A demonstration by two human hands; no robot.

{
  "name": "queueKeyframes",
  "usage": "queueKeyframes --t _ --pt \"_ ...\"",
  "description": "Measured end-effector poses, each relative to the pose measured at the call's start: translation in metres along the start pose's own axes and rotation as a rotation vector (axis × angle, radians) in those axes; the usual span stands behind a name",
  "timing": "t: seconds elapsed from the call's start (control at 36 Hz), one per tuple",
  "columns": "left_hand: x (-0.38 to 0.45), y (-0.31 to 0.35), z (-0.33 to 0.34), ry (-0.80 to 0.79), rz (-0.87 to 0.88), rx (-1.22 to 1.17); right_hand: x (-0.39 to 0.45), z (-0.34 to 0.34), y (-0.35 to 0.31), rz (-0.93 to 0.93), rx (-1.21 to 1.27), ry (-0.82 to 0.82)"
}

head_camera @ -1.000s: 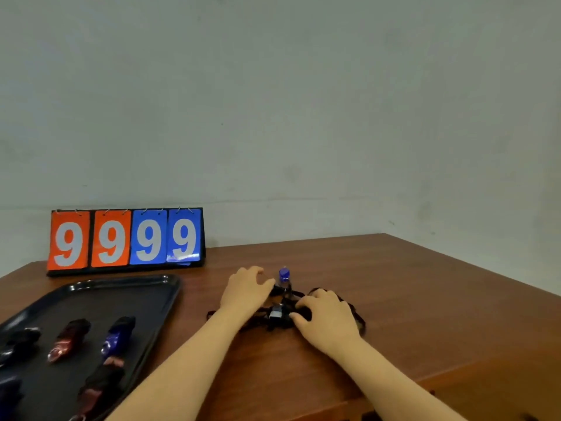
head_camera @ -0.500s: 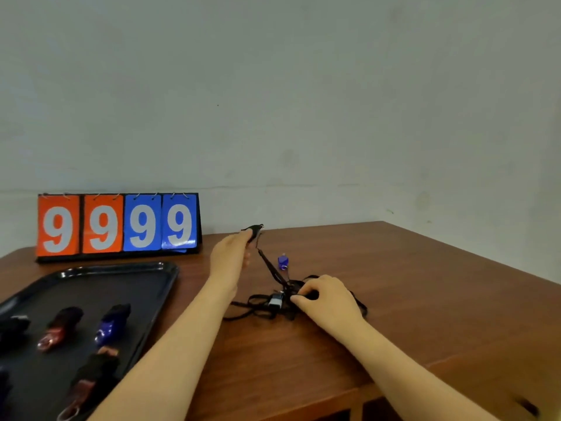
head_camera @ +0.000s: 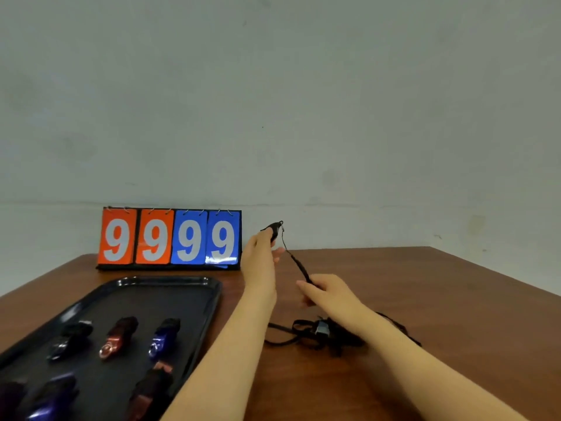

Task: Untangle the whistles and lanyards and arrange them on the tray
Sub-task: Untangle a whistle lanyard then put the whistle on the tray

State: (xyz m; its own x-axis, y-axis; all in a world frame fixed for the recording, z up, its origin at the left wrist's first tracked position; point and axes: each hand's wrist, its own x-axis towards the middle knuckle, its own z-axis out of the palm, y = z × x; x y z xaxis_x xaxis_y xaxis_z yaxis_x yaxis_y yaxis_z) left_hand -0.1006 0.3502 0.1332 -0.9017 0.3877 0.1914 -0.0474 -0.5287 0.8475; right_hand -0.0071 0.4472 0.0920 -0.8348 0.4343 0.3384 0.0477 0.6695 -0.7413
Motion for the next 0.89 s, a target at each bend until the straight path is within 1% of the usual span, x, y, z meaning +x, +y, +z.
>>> queueKeyframes --t 0.08,0.11,0.17,0.25,0.31,0.42,0.47,0.53,0.58,0.72,0.81,0.89 --pt "0.008 0.0 -0.011 0.097 -0.061 -0.165 0.002 -0.002 0.003 0.035 0.43 0.018" --pt "0.011 -0.001 -0.014 0.116 -0.078 -0.203 0.002 -0.005 0.005 0.051 0.535 0.026" --pt "0.015 -0.004 -0.019 0.142 -0.098 -0.248 0.001 -0.012 0.009 0.074 0.673 0.027" --pt "0.019 -0.012 -0.022 0.161 -0.122 -0.245 -0.005 -0.028 0.009 0.077 0.906 0.029" --pt "0.019 -0.015 -0.023 0.169 -0.13 -0.236 -0.008 -0.039 0.008 0.096 1.088 0.114" --pt "0.019 -0.017 -0.026 0.196 -0.132 -0.214 -0.012 -0.058 0.01 0.058 1.348 0.394" --pt "0.02 -0.018 -0.029 0.203 -0.135 -0.221 -0.011 -0.063 0.013 0.041 1.44 0.456" --pt "0.02 -0.018 -0.029 0.202 -0.139 -0.241 -0.009 -0.064 0.017 0.026 1.446 0.481" --pt "0.021 -0.018 -0.028 0.205 -0.138 -0.268 -0.005 -0.065 0.021 0.009 1.397 0.51" --pt "0.023 -0.017 -0.028 0.21 -0.099 -0.316 -0.003 -0.063 0.027 0.059 1.246 0.637" --pt "0.022 -0.016 -0.028 0.187 -0.1 -0.415 -0.006 -0.059 0.026 0.135 1.022 0.727" --pt "0.021 -0.011 -0.029 0.144 -0.144 -0.549 -0.011 -0.052 0.024 0.18 0.767 0.741"
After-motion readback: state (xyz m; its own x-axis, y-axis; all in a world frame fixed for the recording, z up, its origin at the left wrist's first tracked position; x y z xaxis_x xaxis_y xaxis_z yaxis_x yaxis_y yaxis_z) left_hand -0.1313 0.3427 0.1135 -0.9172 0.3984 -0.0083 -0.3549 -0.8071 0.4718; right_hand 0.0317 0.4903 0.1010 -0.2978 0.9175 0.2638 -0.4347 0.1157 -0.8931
